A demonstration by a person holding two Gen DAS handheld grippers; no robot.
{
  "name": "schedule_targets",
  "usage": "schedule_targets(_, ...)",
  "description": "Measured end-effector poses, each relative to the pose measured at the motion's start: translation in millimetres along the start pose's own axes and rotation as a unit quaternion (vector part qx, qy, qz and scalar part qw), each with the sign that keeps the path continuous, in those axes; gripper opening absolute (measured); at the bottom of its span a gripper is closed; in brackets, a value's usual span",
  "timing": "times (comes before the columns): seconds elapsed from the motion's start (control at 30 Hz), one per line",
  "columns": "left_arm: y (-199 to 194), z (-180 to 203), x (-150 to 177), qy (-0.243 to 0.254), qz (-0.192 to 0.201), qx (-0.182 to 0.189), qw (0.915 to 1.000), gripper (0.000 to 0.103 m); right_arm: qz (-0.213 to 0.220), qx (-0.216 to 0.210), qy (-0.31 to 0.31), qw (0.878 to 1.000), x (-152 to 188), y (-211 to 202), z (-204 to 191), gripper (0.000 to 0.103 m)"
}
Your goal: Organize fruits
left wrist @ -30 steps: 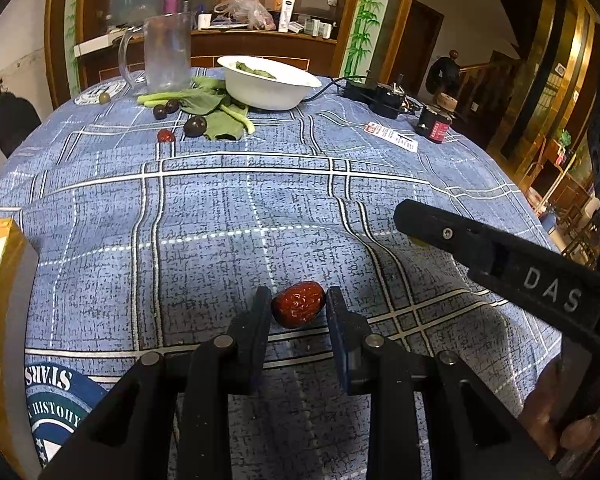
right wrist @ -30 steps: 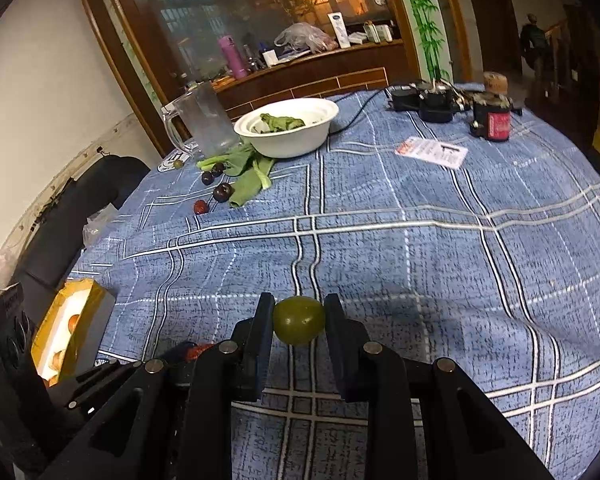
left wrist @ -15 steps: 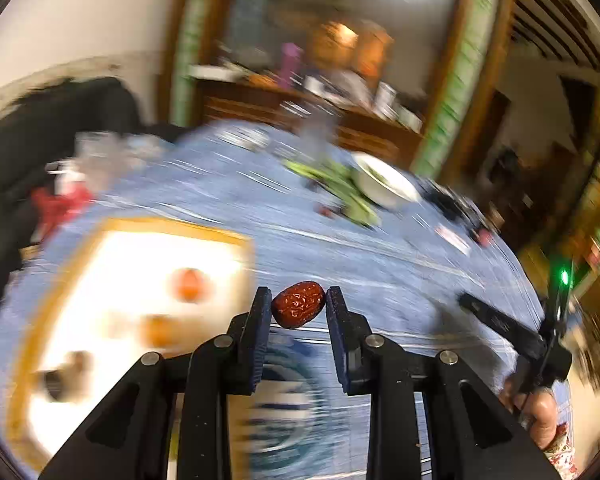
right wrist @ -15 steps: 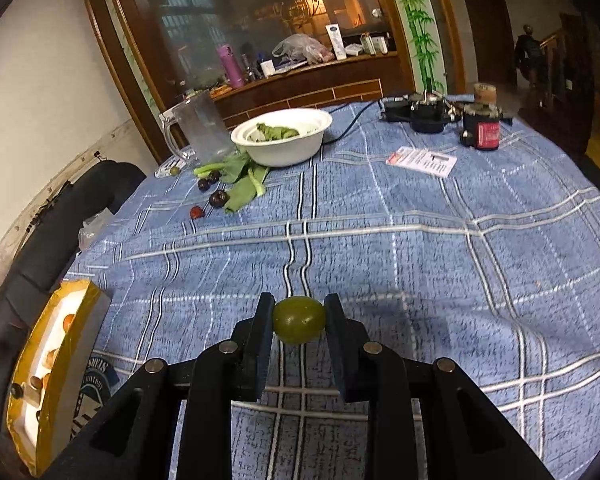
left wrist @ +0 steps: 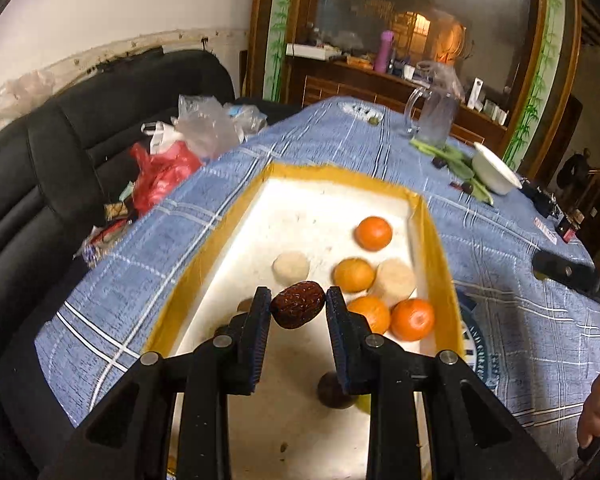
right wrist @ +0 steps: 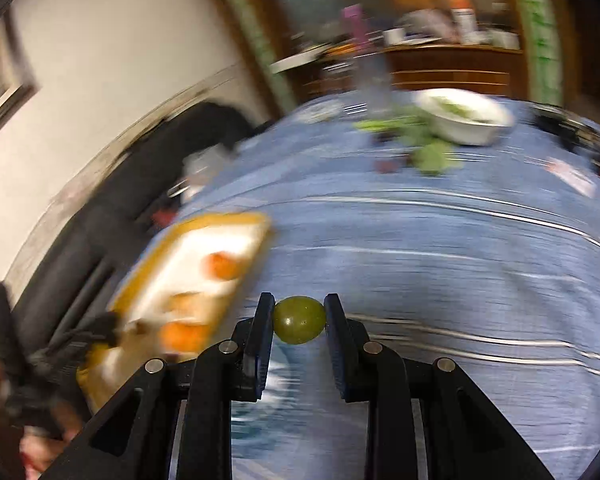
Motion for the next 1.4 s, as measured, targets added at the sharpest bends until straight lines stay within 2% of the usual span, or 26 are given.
schedule_targets(0.13, -3, -7, 0, -0.006, 0.009, 0.010, 0.9999, 0.027, -0.052, -0.050, -0.039, 0.997, -2, 40, -67, 0.028)
schedule_targets(0.3, -9, -20, 1, -0.032, 0.010, 0.053, 0.9980, 0.029, -0.106, -0.064, -0.072, 0.990, 6, 92, -116, 0.028)
schedule_targets(0.33, -11, -21, 1, -0.033, 0.011, 0.056, 0.9978, 0.032, -0.114, -0.068, -0.070, 0.989, 9, 98, -119, 0.028)
schedule_targets(0.4, -18, -26, 0, -0.040, 0.021, 0.065, 0.9969, 0.054, -0.127, -0.069, -0.066, 0.987, 12, 111, -124, 0.029)
schedule_targets(0.47, -23, -31, -1, -0.053, 0.028, 0.072, 0.9956, 0.064, -0.133, -0.070, -0.060, 0.987, 16, 119, -127, 0.029)
schedule_targets(0.57, -27, -41, -4, -0.074, 0.024, 0.089, 0.9930, 0.064, -0.139, -0.065, -0.061, 0.986, 20, 124, -129, 0.029)
schedule_targets(0.7, -31, -56, -7, -0.108, 0.024, 0.098, 0.9890, 0.069, -0.129, -0.062, -0.062, 0.988, 17, 117, -131, 0.030)
schedule_targets(0.83, -36, -68, -8, -0.134, 0.030, 0.098, 0.9856, 0.075, -0.109, -0.061, -0.054, 0.991, 8, 102, -129, 0.040)
schedule_targets(1.03, -40, -69, -5, -0.142, 0.023, 0.099, 0.9846, 0.079, -0.081, -0.055, -0.021, 0.995, 6, 69, -104, 0.041)
schedule_targets(1.17, -49, -53, -3, -0.116, 0.028, 0.092, 0.9886, 0.080, -0.056, -0.043, -0.002, 0.997, 14, 43, -85, 0.045)
schedule_targets(1.27, -62, -30, -1, -0.066, 0.050, 0.050, 0.9953, 0.081, -0.027, -0.009, 0.004, 1.000, 25, 18, -71, 0.053)
schedule_targets(1.4, -73, 1, 6, -0.007, 0.073, -0.011, 0.9972, 0.092, 0.016, 0.048, 0.013, 0.999, 42, -14, -52, 0.056)
Point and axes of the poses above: each gripper's, at about its wrist camera, not at the fingertips, and y roughly the way its jaws point, z to its right, x to its underside, the point moved 6 cm from there along y, roughly the way its jaws point, and after that the axes turned 1 degree about -z, right-handed, at the moved point
